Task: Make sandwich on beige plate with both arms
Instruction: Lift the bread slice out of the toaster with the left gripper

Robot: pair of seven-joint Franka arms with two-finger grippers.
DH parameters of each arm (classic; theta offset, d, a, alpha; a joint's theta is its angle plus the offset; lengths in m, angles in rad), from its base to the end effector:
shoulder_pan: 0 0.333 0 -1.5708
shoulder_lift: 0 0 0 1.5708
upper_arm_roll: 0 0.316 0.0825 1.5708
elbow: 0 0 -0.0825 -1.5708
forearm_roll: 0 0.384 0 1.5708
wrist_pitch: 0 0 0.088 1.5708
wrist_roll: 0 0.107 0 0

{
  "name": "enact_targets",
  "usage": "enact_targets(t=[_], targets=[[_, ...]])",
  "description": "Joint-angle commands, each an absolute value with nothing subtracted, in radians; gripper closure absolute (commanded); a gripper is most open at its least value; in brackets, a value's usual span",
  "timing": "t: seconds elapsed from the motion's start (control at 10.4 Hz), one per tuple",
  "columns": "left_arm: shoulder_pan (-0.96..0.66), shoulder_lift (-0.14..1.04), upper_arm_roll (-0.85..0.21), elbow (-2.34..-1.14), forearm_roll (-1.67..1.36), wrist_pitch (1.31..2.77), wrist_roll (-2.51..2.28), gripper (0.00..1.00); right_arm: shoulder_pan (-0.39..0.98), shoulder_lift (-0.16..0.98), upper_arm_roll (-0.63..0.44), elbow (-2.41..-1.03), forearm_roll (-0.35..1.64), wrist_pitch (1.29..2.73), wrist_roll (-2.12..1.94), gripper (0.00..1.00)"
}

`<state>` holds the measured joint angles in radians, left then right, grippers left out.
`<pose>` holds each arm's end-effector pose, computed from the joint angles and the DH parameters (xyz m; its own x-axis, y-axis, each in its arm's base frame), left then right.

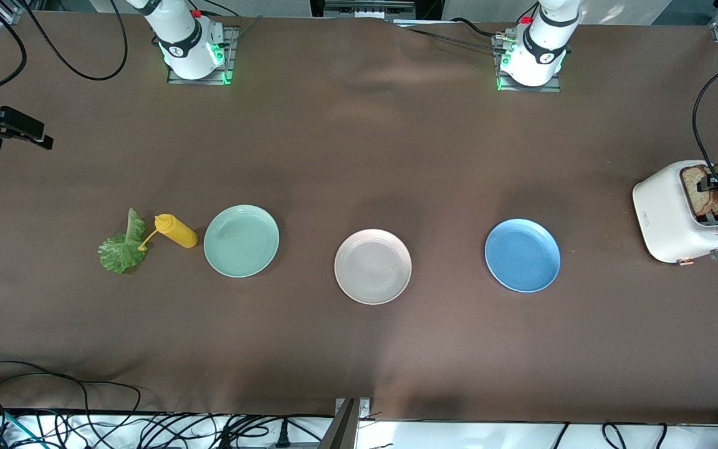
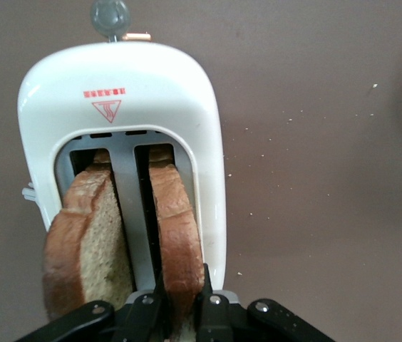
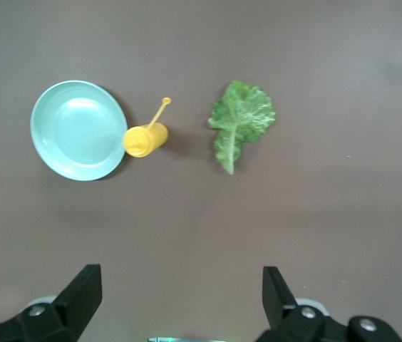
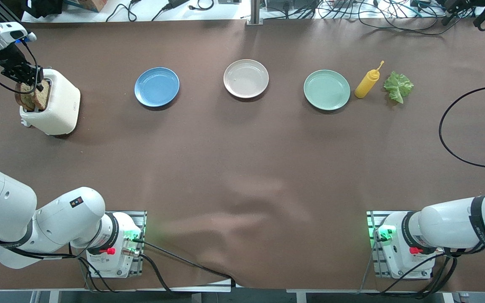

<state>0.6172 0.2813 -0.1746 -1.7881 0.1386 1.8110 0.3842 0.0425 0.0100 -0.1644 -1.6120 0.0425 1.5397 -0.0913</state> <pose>0.5359 0.2737 0.3791 0.9653 0.0050 -0.2610 0.0123 -0.9996 0.0260 0.5488 -0.0621 0.5972 0.9965 -0.0291 -0.0780 -0.0329 -0.9983 -0.0481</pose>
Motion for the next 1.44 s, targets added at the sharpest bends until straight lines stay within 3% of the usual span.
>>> enact_targets(t=[0.0,0.38,0.67,1.06,1.35], targets=[[0.615,0.270,-0.186,-1.671,0.158,1.664,0.446,1.00,0.044,0.020,-0.178,-1.615,0.026,1.554,-0.103,0.00],[0.614,0.270,-0.250,-1.511,0.033,1.458,0.411,1.00,0.043,0.025,-0.178,-1.614,0.029,1.558,-0.104,0.00],[0.604,0.270,-0.340,-1.519,-0.141,1.420,0.165,1.00,0.043,0.021,-0.179,-1.611,0.028,1.562,-0.104,0.00],[0.574,0.351,-0.382,-1.538,-0.438,1.492,-0.038,1.00,0.041,0.012,-0.184,-1.612,0.032,1.557,-0.104,0.00],[0.418,0.377,-0.383,-1.609,-0.581,1.722,-0.182,1.00,0.035,0.025,-0.216,-1.615,0.032,1.555,-0.103,0.00]])
